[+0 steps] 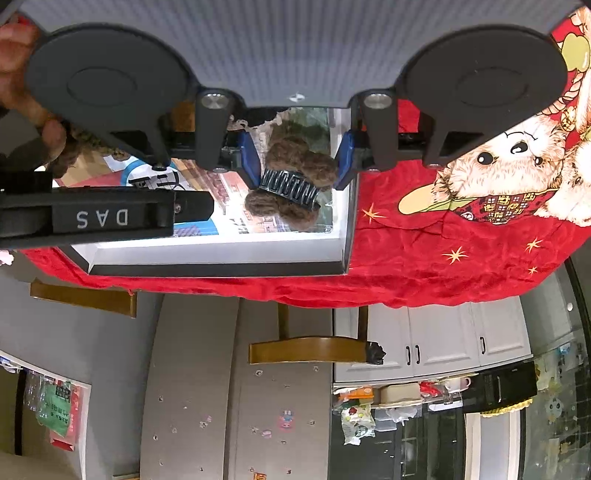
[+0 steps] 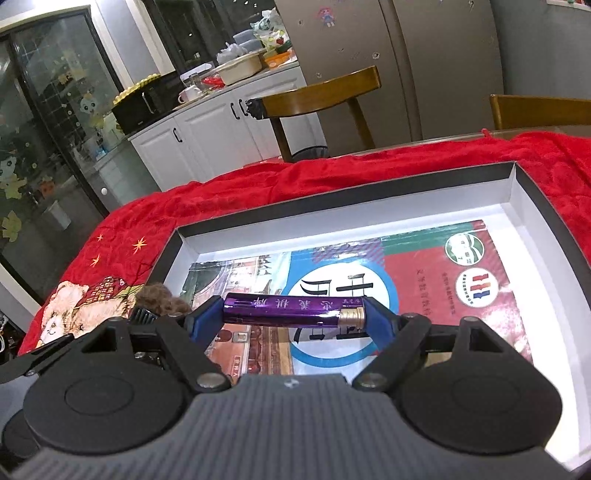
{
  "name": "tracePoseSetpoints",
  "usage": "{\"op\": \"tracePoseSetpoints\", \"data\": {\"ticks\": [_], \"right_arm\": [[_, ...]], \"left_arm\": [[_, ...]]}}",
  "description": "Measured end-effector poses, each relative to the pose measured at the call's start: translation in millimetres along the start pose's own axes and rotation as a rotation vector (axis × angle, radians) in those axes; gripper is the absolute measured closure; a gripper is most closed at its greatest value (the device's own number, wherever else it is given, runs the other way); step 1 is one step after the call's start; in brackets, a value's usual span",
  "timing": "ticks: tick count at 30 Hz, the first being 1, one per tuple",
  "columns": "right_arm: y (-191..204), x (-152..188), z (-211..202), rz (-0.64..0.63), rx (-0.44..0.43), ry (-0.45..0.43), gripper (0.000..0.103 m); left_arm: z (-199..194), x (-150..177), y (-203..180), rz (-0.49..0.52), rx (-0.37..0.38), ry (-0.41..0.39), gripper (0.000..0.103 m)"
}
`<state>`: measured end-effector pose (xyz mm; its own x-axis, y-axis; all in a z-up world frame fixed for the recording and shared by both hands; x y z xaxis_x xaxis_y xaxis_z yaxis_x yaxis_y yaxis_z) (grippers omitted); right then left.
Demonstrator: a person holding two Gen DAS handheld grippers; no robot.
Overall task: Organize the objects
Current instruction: 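Lower both items into the box and open both grippers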
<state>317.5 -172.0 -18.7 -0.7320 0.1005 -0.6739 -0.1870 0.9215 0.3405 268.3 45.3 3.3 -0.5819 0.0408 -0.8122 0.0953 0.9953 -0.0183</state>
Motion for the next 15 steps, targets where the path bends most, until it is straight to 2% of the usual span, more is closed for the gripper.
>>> {"op": "tracePoseSetpoints", "data": {"ticks": [8, 15], "right_arm": [[-1.6, 1.5, -2.5, 0.012, -0.031, 0.019, 0.022], [1.0, 2.2, -1.4, 0.001, -0.023, 0.02, 0.021]], "left_arm": [[0.3, 1.0, -2.6, 0.001, 0.008, 0.007, 0.055], [-3.3, 1.9, -5.4, 0.003, -0.003, -0.002, 0.055]]}}
Point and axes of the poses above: each gripper's, at about its wrist camera, not at the fingertips, and z roughly the way its jaws point, y to its left, x to its underside, the point moved 3 cm from there along z, roughly the way its jaws point, and after that the axes turned 2 degrees about y, right-handed, at the moved point
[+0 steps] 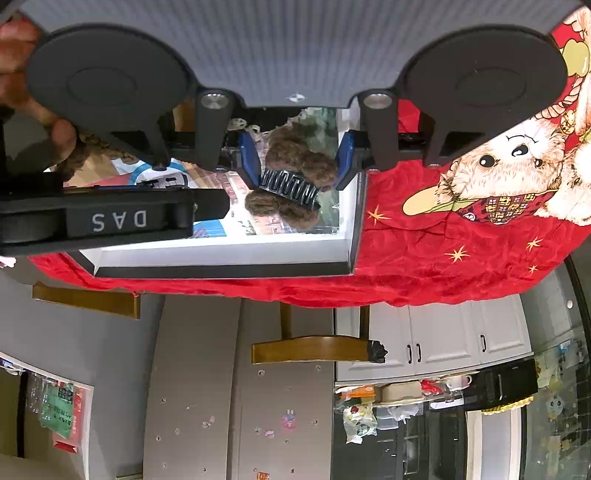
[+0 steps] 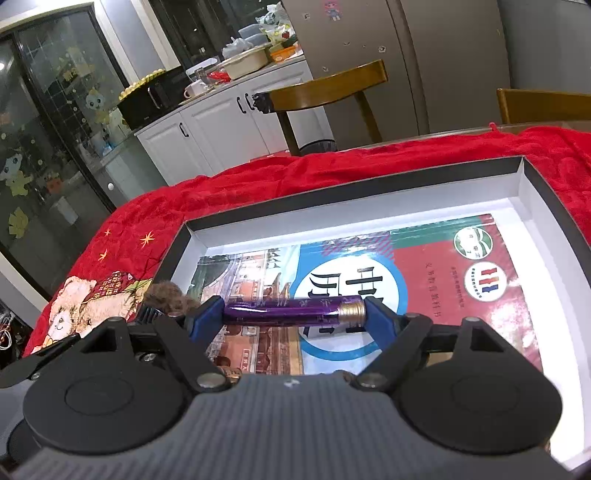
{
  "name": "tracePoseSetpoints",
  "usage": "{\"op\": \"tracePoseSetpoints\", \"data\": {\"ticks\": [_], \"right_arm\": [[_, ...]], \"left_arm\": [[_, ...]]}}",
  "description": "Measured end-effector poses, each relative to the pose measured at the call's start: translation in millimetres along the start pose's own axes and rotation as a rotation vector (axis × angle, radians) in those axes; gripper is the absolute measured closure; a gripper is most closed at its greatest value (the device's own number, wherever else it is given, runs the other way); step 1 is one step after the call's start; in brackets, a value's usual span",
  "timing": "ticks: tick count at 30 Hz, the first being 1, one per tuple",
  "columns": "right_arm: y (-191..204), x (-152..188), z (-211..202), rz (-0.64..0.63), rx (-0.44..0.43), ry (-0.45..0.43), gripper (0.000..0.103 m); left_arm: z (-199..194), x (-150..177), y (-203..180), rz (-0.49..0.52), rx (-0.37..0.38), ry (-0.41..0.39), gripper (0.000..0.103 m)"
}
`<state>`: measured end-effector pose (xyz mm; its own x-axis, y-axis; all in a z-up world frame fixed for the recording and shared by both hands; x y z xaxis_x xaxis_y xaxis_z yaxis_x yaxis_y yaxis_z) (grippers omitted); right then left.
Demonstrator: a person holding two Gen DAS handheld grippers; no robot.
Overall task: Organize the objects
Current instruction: 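Lower both items into the box and open both grippers, then raise both open grippers away from the box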
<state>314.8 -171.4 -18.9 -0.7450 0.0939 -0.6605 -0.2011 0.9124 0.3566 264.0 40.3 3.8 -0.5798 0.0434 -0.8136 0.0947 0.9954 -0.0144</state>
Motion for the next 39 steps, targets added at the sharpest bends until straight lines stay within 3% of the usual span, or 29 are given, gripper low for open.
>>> {"op": "tracePoseSetpoints", "data": {"ticks": [8, 12, 20, 27, 29, 35, 39], "right_arm": [[-1.5, -1.3, -0.3, 0.023, -0.041, 0.013, 0.02], [-2.1, -1.7, -2.9, 0.042, -0.067, 0.007, 0.02], [4.9, -15.6, -40.8, 0.016, -0.118, -0.118, 0.012], [23.1, -30.1, -102.7, -0.013, -0.169, -0.262, 0.004], [31.0, -33.7, -124.3, -0.014, -0.173, -0.294, 0.0], [57.6, -27.5, -197.0, -0.018, -0.201, -0.392, 0.0], [76.3, -10.8, -224.7, -0.06, -0.177, -0.453, 0.0]], "left_arm": [[2.7, -0.3, 3.4, -0.014, 0.003, 0.018, 0.053], [1.3, -1.7, 4.7, -0.022, 0.011, 0.02, 0.042], [-13.7, -20.9, 19.5, -0.074, 0.071, 0.025, 0.038], [-67.3, -56.5, 41.5, -0.056, 0.051, -0.098, 0.032], [-89.1, -65.6, 47.1, -0.045, 0.058, -0.152, 0.026], [-147.6, -81.2, 54.3, -0.011, 0.163, -0.238, 0.023], [-185.6, -84.3, 54.8, -0.014, 0.173, -0.296, 0.023]]}}
Point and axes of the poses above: each gripper's, at about its wrist camera, not at the fingertips, and z roughly the way its jaws point, y to its left, x to its underside, the point moved 3 cm from there along z, roughly the way its jaws point, and after that the axes turned 2 degrees about y, right-handed, at the moved point
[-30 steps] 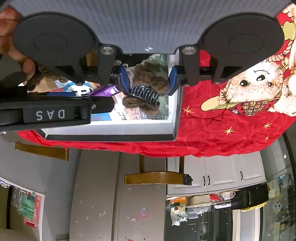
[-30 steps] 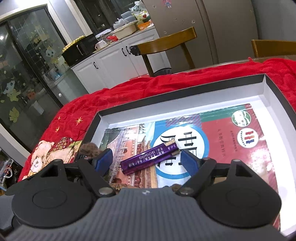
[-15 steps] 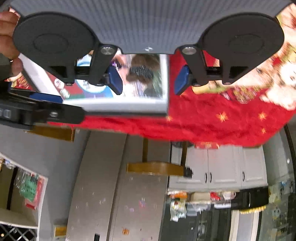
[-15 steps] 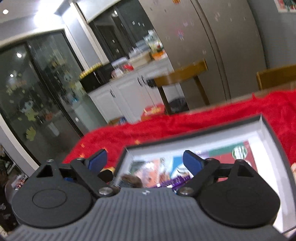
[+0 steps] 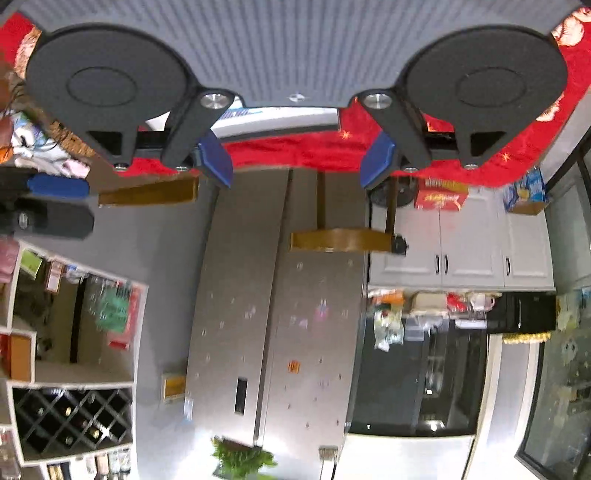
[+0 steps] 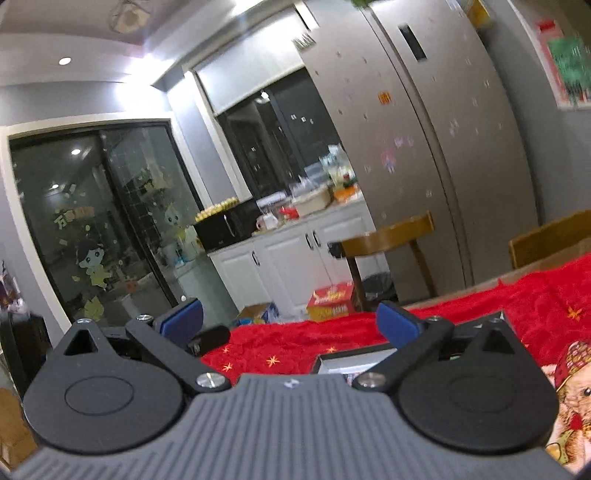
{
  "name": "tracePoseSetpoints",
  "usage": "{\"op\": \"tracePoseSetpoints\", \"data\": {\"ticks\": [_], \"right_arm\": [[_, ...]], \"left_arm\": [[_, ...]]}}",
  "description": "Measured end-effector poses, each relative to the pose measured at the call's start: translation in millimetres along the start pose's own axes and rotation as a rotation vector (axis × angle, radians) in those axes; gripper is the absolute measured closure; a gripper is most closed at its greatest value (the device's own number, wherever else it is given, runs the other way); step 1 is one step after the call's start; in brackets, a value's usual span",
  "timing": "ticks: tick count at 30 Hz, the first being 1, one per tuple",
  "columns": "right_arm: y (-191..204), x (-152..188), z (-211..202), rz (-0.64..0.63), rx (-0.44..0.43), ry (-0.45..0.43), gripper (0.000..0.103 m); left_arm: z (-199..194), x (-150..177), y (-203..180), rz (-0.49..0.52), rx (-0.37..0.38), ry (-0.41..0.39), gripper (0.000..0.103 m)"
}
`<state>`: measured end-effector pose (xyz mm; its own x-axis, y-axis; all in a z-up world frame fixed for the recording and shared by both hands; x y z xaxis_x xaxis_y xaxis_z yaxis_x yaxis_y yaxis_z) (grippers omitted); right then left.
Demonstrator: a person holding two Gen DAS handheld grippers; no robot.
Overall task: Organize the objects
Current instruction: 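Raise both open grippers away from the box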
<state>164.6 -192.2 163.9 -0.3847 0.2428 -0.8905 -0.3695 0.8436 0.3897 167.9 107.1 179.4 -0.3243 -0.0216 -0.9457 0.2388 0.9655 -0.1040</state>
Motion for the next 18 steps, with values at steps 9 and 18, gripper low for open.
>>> {"op": "tracePoseSetpoints", "data": {"ticks": [9, 18], "right_arm": [[21.9, 31.1, -34.7, -0.116, 0.12, -0.125, 0.0], [-17.8, 97.0, -7.4, -0.067, 0.146, -0.076, 0.0]], "left_arm": [[-59.7, 19.7, -31.6, 0.087, 0.032, -0.035, 0.023], [-35.6, 119.3, -12.7, 0.009, -0.021, 0.051, 0.023]]}}
Point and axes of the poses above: each gripper's, at about its wrist camera, not at the fingertips, and z roughly the way its jaws point, y to its left, x to its underside, the point moved 3 cm from there along z, roughly the way its jaws point, and after that the axes turned 2 degrees about y, right-handed, at the moved point
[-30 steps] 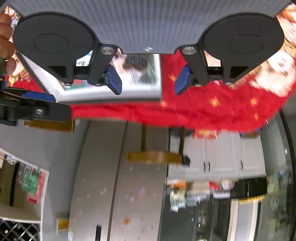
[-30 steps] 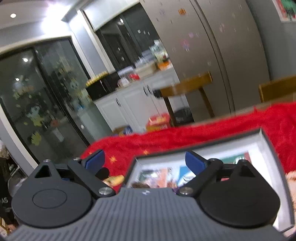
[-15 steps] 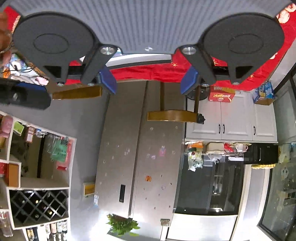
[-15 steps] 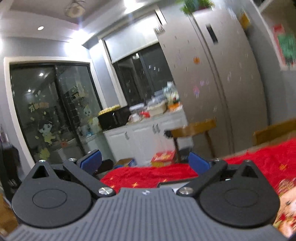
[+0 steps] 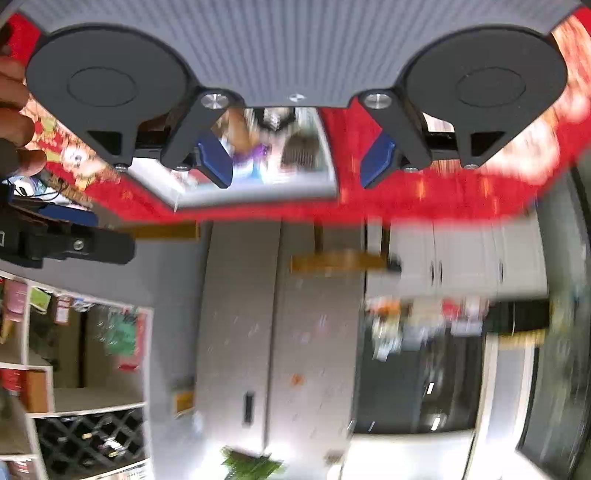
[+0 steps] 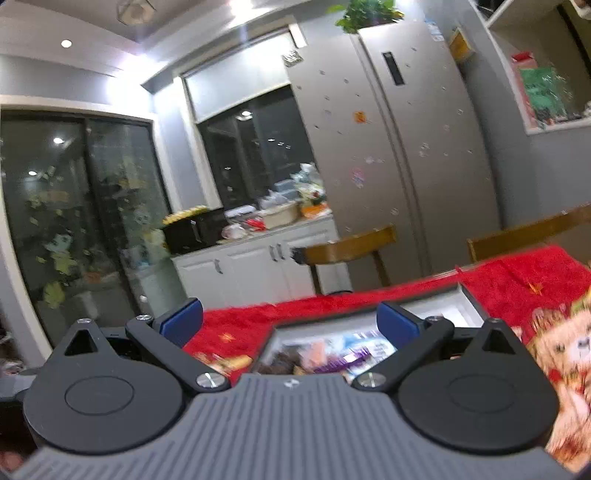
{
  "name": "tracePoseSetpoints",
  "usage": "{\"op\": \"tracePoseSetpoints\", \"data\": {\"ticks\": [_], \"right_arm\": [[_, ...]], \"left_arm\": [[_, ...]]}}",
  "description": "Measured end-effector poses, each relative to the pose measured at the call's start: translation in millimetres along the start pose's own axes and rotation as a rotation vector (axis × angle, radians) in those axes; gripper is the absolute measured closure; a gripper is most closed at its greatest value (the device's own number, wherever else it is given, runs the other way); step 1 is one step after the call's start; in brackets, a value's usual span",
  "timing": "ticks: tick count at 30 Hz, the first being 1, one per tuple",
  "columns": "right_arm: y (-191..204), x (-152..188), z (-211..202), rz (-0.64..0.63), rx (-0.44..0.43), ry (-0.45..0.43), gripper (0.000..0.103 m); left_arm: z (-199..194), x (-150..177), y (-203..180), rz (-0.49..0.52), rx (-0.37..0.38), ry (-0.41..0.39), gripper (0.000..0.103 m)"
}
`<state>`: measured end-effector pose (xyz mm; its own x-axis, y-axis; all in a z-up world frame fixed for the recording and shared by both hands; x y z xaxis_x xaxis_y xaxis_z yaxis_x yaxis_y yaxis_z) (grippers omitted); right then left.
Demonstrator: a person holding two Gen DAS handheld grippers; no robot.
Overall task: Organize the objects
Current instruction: 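Raise both open grippers away from the box, then grasp the cream crochet scrunchie with the left gripper while the right gripper grasps the red lighter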
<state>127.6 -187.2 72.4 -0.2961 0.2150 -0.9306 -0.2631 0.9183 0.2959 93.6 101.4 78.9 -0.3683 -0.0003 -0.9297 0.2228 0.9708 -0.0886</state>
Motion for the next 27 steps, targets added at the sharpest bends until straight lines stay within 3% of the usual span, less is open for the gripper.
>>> {"op": "tracePoseSetpoints", "data": {"ticks": [3, 6, 11, 13, 18, 27], "right_arm": [[-13.3, 26.6, 18.9, 0.02, 0.011, 0.088, 0.0], [-20.4, 48.6, 33.9, 0.027, -0.008, 0.172, 0.0], [-16.8, 80.1, 48.0, -0.072, 0.033, 0.264, 0.0], [-17.1, 86.8, 54.5, -0.075, 0.014, 0.323, 0.0], [-15.7, 86.6, 55.9, -0.068, -0.074, 0.348, 0.0], [-10.8, 90.5, 62.0, -0.086, -0.101, 0.381, 0.0]], "left_arm": [[17.6, 28.8, 19.1, -0.094, -0.035, 0.05, 0.023], [31.3, 49.9, 30.4, -0.13, -0.024, 0.102, 0.023], [49.2, 70.6, 23.8, -0.04, 0.011, 0.194, 0.023], [44.2, 72.7, 21.4, -0.01, 0.012, 0.16, 0.023], [44.9, 74.5, 16.2, 0.027, 0.011, 0.143, 0.025], [66.0, 72.6, 24.7, -0.052, 0.067, 0.272, 0.036]]}}
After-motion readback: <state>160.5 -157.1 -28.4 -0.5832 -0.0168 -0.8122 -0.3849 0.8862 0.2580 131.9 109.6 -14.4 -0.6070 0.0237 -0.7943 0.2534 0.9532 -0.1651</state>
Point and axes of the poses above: each gripper's, at about its wrist camera, not at the fingertips, and z roughly the way its jaws point, y to its left, x to its underside, the point moved 3 cm from there along z, roughly the way its jaws point, and after that the axes turned 2 degrees about y, right-handed, at the moved point
